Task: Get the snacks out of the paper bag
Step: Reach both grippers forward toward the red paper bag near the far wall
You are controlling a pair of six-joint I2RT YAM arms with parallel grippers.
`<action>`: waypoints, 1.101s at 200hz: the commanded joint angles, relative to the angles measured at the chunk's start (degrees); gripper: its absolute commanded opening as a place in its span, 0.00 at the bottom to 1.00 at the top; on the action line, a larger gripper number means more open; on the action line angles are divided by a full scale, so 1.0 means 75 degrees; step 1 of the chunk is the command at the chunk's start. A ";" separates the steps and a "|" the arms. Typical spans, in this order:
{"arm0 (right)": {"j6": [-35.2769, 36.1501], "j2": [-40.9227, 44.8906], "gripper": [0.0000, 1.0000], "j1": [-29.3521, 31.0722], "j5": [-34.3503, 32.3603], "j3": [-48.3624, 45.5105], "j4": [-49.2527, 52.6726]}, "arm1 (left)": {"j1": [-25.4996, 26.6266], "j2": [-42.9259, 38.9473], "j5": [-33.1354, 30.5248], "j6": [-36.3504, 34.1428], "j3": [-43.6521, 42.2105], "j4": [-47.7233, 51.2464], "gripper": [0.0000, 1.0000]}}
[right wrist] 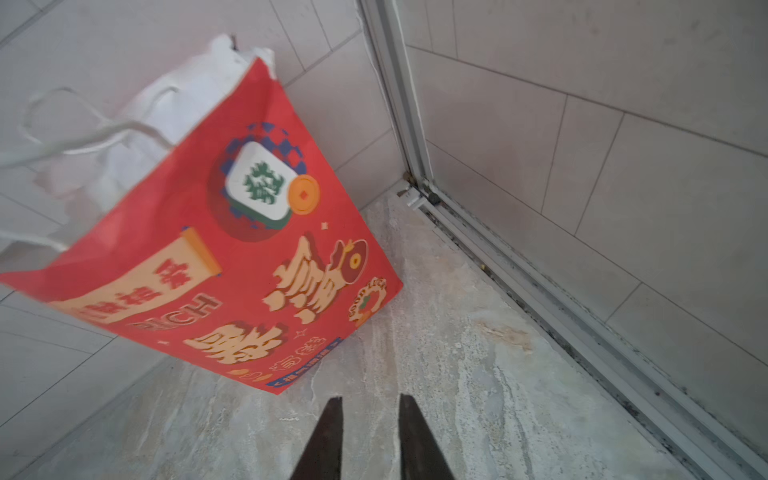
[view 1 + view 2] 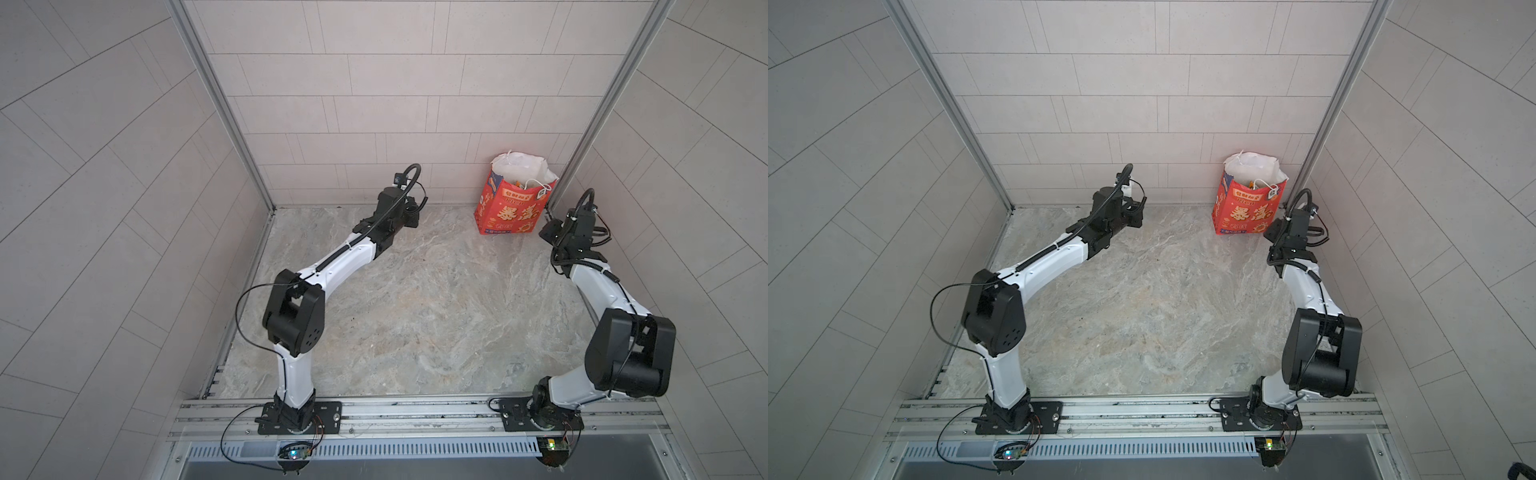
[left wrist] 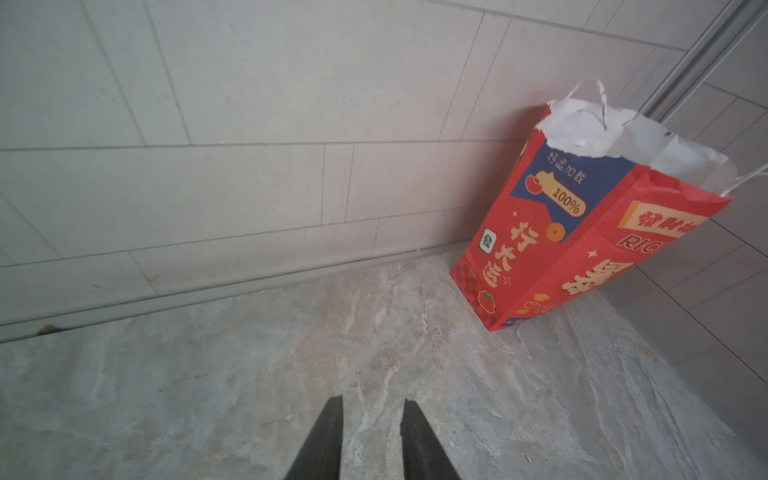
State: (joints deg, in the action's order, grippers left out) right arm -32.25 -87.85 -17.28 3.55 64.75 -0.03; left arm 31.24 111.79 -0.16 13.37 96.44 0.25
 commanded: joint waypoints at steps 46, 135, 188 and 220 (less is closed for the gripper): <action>0.0519 -0.2304 0.16 -0.0858 0.1078 0.2758 0.1721 | 0.0239 0.1776 0.1232 0.0250 0.2363 0.1186 0.16; -0.0465 -0.5624 0.04 -0.0933 0.0877 0.5812 0.0458 | 0.0207 0.2168 0.1171 0.0210 0.1910 -0.0338 0.06; -0.1131 -0.7044 0.00 -0.1001 0.1618 0.7485 0.0554 | 0.0147 0.1638 0.0720 0.0279 0.0421 -0.2679 0.02; -0.1196 -0.7412 0.00 -0.1027 0.1902 0.8185 0.0808 | 0.0159 0.1815 0.0939 0.0494 0.0586 -0.2579 0.01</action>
State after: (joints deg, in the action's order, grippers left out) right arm -39.33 -142.32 -24.53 15.25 121.80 4.67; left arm 32.56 127.39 6.48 15.88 99.61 -14.24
